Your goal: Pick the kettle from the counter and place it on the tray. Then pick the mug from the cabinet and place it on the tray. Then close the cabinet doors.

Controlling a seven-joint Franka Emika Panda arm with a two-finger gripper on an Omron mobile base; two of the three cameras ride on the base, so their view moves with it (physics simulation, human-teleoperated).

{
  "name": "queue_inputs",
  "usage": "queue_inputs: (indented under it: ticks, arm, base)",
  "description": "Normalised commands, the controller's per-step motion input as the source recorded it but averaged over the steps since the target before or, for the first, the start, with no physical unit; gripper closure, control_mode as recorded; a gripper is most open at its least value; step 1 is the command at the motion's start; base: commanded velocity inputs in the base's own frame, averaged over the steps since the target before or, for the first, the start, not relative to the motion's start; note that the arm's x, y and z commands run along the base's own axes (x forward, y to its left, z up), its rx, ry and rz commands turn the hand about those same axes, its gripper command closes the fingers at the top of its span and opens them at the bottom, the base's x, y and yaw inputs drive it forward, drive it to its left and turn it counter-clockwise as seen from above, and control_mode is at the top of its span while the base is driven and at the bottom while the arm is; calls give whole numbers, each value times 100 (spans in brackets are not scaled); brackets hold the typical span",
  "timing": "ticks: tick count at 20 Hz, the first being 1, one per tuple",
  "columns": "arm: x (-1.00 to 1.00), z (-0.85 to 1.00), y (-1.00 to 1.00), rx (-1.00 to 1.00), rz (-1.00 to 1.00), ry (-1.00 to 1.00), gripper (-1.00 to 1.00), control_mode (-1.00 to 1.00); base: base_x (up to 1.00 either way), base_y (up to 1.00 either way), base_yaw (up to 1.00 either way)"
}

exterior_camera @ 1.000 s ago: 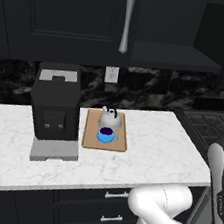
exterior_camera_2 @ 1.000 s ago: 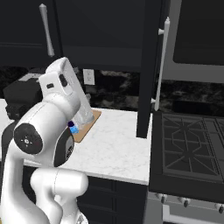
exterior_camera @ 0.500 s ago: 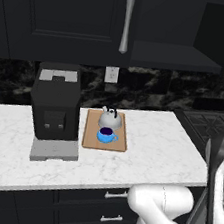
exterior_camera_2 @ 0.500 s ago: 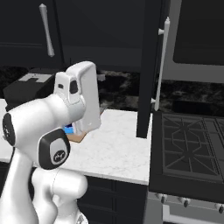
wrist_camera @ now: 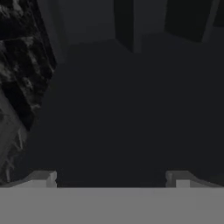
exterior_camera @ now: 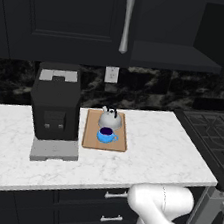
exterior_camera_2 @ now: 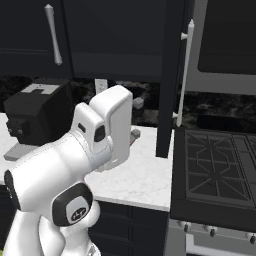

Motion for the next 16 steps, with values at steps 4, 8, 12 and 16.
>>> queue_inputs:
  ticks: [4,8,12,16]
  arm:
    - [-45,0,-52,5,-14,-3,-100,-100]
    - [-45,0,-46,2,-18,0,-100,-100]
    - [-22,0,-53,0,-18,0,-100,-100]
    - [-6,0,-46,0,-11,0,-100,-100]
  base:
    - [0,0,0]
    - [0,0,0]
    - [0,0,0]
    - [0,0,0]
